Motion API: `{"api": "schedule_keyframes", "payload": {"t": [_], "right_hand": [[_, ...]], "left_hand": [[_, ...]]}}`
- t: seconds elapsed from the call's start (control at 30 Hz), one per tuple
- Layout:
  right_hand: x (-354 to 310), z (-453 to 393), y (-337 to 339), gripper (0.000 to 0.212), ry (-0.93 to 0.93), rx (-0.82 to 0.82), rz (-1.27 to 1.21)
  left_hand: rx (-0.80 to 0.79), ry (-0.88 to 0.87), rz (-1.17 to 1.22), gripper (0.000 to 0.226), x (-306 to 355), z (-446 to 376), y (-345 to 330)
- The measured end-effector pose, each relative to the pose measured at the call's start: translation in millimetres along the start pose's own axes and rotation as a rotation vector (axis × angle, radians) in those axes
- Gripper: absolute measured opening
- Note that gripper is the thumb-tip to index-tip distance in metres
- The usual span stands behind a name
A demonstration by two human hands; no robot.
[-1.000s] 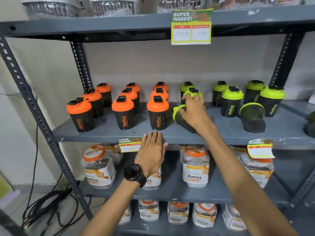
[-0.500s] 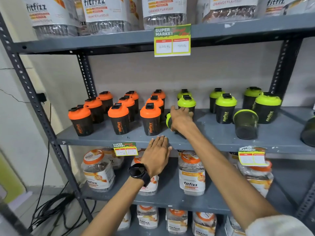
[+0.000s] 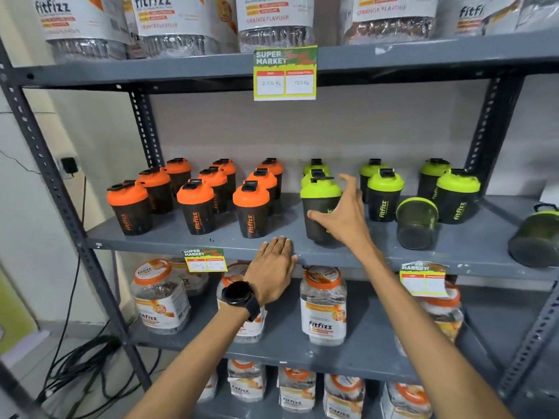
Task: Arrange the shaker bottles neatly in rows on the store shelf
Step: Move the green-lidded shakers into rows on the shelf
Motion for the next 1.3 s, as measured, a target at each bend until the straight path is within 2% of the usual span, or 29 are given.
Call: {"api": "schedule_keyframes", "payload": {"t": [0.13,0.5,0.7,0.87,0.93,1.03,1.17,1.3], "right_hand": [[10,6,-3,0.093,0.014,0.088,0.012],[10,6,-38,0.094,-0.023,0.205,0.206],[11,15,-32,0.099,0.000,0.234,0.182],[22,34,12,0.058,0.083,0.372,0.174],[38,31,44,0.045,0.042,0.450,0.189],[67,16,93,0.037,-0.074,0.508,0.236],[112,-12,131,0.046,-0.320,0.336,0.290],[158,-31,137,0.081,-0.572,0.069,0.290]], "left_hand": [[-0.003,-0.002,-0.011,0.055,5,-6,-3],[0.062,-0.037,-0.026,0.054,3,-6,-4],[0.089,-0.049,-0.065,0.054,3,-6,-6],[0.152,-0.053,-0.069,0.056,22,0,-3],[0.169,-0.086,-0.057,0.063,38,1,-6],[0.159,-0.117,-0.030,0.055,62,-2,-17],[0.156,-0.174,0.004,0.048,100,-12,-30],[0.133,-0.204,0.020,0.052,132,-30,-41]]}}
Point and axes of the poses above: each hand's wrist, its own z-axis away from the middle knuckle, its own y-axis out of the back of the hand, x = y × z, the point moved 7 cm from there along -z, towards the middle knuckle, and after that the axes turned 9 degrees about z, right-handed, at the moved point
